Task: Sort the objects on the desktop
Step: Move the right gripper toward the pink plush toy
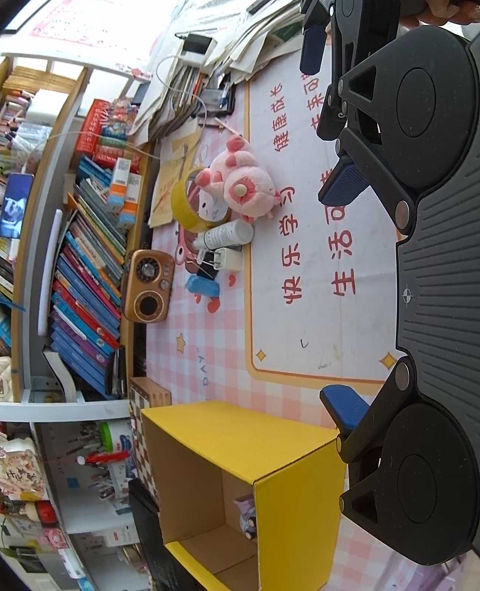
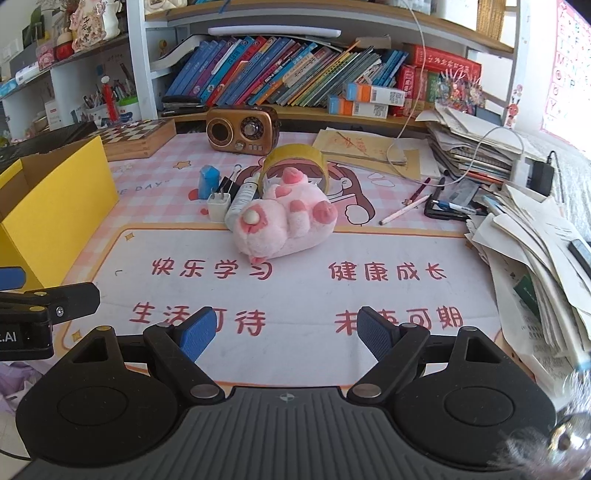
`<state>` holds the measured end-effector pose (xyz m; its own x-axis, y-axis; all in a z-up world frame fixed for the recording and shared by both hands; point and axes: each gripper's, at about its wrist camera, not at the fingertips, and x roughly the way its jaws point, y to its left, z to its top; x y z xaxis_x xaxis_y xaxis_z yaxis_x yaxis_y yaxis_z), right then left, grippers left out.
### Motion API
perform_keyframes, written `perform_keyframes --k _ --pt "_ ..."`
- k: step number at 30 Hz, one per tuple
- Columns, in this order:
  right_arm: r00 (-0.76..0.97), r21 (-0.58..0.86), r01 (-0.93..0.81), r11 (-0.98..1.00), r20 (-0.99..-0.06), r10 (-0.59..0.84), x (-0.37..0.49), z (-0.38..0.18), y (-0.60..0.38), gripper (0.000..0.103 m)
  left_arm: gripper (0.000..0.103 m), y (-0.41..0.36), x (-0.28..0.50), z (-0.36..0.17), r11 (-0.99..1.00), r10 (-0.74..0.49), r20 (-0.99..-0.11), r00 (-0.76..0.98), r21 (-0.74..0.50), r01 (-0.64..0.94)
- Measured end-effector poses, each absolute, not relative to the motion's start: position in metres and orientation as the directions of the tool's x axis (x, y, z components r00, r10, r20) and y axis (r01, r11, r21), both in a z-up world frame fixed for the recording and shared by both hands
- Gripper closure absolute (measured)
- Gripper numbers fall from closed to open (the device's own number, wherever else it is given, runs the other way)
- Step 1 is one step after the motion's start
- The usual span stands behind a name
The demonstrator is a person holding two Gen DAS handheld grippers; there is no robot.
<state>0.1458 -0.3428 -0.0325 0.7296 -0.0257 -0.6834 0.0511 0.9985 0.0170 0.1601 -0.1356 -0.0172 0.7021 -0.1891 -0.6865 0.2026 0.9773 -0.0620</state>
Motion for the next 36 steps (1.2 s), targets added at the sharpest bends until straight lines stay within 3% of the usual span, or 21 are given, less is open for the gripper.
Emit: perform_keyframes --k 29,36 --pt "0.727 0.089 -0.034 0.995 -0.681 0.086 0.243 -0.054 -0.381 0.012 0.000 -0.164 0.206 -0.022 0.996 -0.020 -0.717 0.697 0.046 0.077" --pt "0.718 0.228 0.038 0.973 -0.683 0.132 0.271 -0.057 -0.387 0.002 0.000 -0.164 0.213 -0.019 0.995 0.009 -0.719 0.695 0.075 0.065"
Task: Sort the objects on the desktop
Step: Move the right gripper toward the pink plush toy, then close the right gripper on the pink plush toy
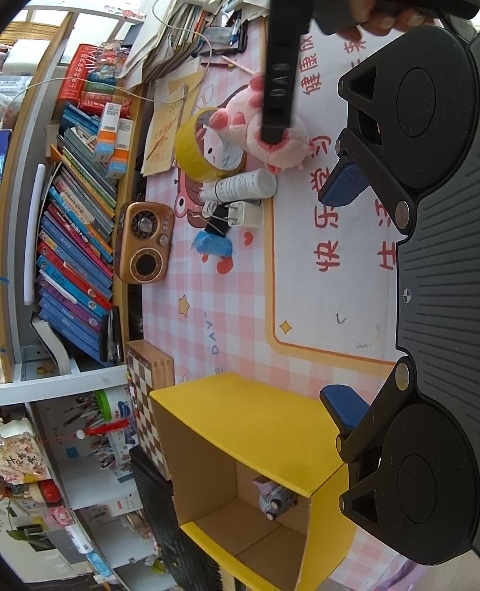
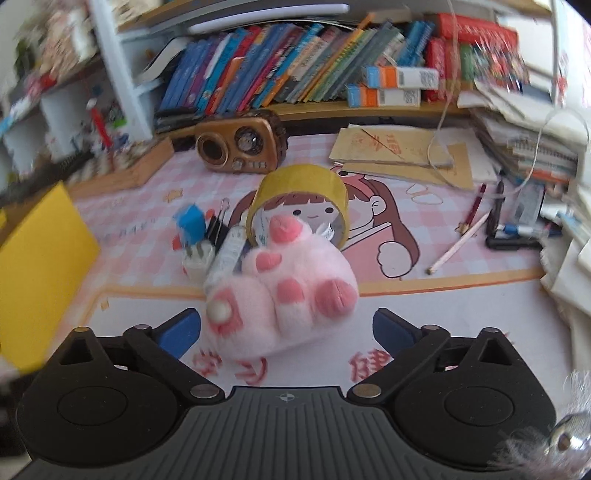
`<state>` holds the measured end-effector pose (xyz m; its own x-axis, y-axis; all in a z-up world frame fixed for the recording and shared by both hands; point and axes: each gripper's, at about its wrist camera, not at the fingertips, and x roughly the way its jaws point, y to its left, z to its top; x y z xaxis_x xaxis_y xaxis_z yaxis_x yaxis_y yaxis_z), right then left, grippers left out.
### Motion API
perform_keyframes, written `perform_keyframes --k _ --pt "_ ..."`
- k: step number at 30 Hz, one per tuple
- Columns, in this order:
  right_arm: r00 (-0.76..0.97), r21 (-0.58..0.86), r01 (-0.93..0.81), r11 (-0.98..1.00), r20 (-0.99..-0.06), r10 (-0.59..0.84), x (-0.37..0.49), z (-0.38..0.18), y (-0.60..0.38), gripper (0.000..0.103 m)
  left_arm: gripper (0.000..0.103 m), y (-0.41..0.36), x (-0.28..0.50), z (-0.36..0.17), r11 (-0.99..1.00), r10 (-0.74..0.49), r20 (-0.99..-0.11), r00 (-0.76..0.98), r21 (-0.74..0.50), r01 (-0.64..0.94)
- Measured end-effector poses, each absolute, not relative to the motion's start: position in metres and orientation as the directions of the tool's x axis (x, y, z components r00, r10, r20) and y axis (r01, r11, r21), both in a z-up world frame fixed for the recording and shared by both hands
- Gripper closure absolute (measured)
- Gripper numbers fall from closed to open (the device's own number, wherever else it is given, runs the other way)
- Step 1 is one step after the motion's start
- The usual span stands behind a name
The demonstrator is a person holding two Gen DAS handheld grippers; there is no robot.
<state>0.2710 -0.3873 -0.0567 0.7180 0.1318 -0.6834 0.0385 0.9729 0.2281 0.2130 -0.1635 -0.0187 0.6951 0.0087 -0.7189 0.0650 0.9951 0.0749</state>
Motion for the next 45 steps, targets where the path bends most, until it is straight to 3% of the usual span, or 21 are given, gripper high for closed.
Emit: perform_keyframes --k 16,18,23,34,38,45 --pt "0.648 0.346 0.138 0.928 -0.740 0.179 0.316 -0.087 -0.395 0.002 0.000 -0.169 0.216 -0.015 0.992 0.028 -0.726 0.687 0.104 0.071" --pt "0.649 0.366 0.127 0.922 -0.734 0.202 0.315 -0.086 -0.398 0.012 0.000 -0.172 0.218 -0.016 0.991 0.018 -0.725 0.688 0.103 0.082" --pt "0.630 0.411 0.128 0.903 -0.737 0.246 0.309 -0.082 -0.410 0.021 0.000 -0.181 0.227 -0.022 0.990 0.007 -0.729 0.685 0.103 0.100" --pt "0.685 0.369 0.158 0.916 -0.709 0.167 0.272 -0.057 -0.452 0.022 0.001 -0.204 0.265 -0.044 0.988 -0.040 -0.717 0.696 0.074 0.132" --pt "0.685 0.347 0.147 0.926 -0.711 0.158 0.264 -0.056 -0.456 0.022 0.010 -0.214 0.283 -0.052 0.986 -0.040 -0.697 0.716 0.089 0.142" --pt "0.674 0.342 0.154 0.927 -0.723 0.154 0.259 -0.056 -0.462 0.021 0.045 -0.227 0.314 -0.068 0.983 -0.040 -0.697 0.716 0.102 0.155"
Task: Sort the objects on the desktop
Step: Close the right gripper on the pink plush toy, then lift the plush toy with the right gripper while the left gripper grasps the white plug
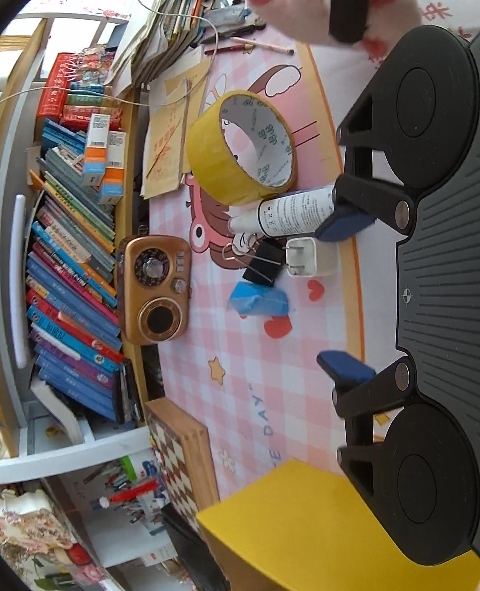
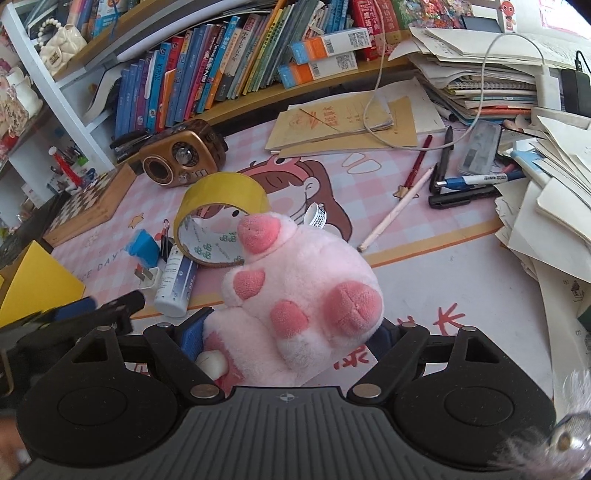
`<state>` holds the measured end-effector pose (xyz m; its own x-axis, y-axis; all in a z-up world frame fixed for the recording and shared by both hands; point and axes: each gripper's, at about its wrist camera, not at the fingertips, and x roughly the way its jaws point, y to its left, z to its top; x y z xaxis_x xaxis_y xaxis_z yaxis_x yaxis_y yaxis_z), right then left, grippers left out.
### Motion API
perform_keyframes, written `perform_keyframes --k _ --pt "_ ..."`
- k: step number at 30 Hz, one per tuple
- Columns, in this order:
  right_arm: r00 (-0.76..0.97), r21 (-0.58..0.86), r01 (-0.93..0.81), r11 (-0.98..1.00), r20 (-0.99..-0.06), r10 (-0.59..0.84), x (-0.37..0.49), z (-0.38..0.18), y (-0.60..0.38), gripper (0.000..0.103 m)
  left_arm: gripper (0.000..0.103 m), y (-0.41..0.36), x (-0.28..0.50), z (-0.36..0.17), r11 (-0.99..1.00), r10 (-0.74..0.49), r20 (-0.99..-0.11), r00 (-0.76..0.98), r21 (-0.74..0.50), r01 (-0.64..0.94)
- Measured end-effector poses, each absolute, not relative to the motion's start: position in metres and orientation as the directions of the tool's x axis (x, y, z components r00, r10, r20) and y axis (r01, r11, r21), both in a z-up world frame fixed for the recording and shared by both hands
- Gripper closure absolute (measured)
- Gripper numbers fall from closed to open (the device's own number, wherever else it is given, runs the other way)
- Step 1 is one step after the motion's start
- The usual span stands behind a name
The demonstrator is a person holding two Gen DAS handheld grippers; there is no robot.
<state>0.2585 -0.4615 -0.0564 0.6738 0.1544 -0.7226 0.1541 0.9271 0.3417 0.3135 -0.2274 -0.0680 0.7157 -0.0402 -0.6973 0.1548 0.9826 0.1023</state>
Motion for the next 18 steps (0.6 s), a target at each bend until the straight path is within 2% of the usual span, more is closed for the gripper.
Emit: perform_keyframes --k 18 --pt "0.645 0.338 0.134 0.931 -0.744 0.178 0.254 -0.057 -0.460 0.021 0.076 -0.248 0.338 -0.088 0.976 -0.068 -0.718 0.693 0.097 0.196"
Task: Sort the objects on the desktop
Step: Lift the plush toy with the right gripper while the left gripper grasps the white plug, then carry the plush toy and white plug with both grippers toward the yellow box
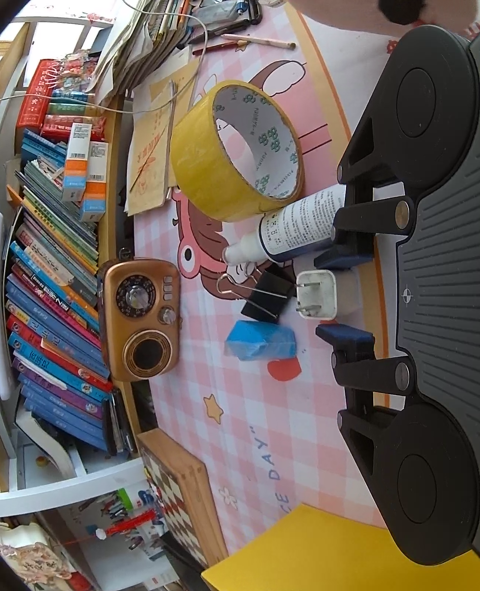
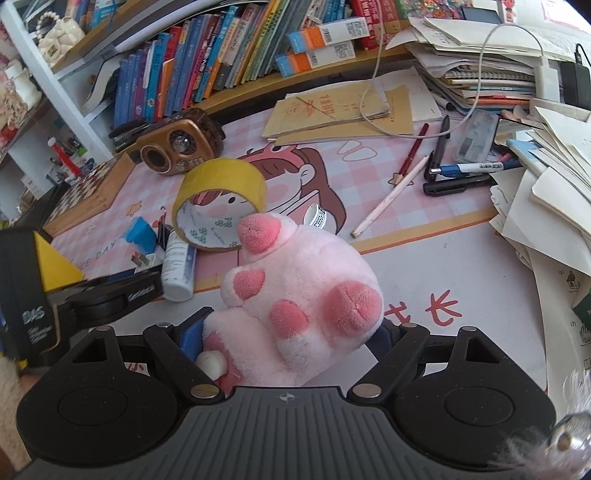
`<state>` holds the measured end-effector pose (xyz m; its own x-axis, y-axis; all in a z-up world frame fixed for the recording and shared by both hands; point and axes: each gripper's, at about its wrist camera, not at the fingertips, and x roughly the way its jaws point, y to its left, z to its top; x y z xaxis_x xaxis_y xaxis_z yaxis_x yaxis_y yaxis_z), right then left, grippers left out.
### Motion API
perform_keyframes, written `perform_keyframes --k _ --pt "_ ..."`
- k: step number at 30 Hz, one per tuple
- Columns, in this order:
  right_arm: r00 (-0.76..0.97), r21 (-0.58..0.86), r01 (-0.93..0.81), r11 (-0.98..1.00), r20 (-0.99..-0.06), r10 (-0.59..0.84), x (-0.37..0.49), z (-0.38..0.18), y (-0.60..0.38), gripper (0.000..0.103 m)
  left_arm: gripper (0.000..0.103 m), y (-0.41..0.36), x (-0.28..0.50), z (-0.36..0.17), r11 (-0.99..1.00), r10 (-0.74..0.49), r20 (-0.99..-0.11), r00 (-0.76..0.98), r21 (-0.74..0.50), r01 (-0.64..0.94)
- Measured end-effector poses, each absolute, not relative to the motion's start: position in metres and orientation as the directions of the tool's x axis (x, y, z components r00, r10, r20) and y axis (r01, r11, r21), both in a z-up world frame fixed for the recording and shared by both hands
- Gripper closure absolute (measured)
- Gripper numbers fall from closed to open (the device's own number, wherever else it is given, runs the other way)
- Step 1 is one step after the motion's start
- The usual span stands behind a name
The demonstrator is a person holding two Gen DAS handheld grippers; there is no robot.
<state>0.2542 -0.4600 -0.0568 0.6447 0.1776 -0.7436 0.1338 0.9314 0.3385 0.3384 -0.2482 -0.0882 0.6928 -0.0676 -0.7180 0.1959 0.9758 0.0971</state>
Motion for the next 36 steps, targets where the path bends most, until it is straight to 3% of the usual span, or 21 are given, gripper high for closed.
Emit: perform_keyframes --k 14,24,36 --pt "0.655 0.319 0.102 0.942 -0.734 0.178 0.246 -0.050 -0.451 0.021 0.078 -0.228 0.318 -0.064 0.985 -0.097 -0.675 0.731 0.038 0.166" --pt "0.662 0.309 0.057 0.949 -0.724 0.196 0.231 -0.045 -0.432 0.021 0.078 -0.201 0.261 -0.024 0.978 -0.154 -0.617 0.772 0.019 0.210" --pt "0.680 0.253 -0.044 0.966 -0.701 0.214 0.205 -0.031 -0.395 0.021 0.078 -0.157 0.202 -0.001 0.988 -0.149 -0.601 0.785 -0.062 0.141"
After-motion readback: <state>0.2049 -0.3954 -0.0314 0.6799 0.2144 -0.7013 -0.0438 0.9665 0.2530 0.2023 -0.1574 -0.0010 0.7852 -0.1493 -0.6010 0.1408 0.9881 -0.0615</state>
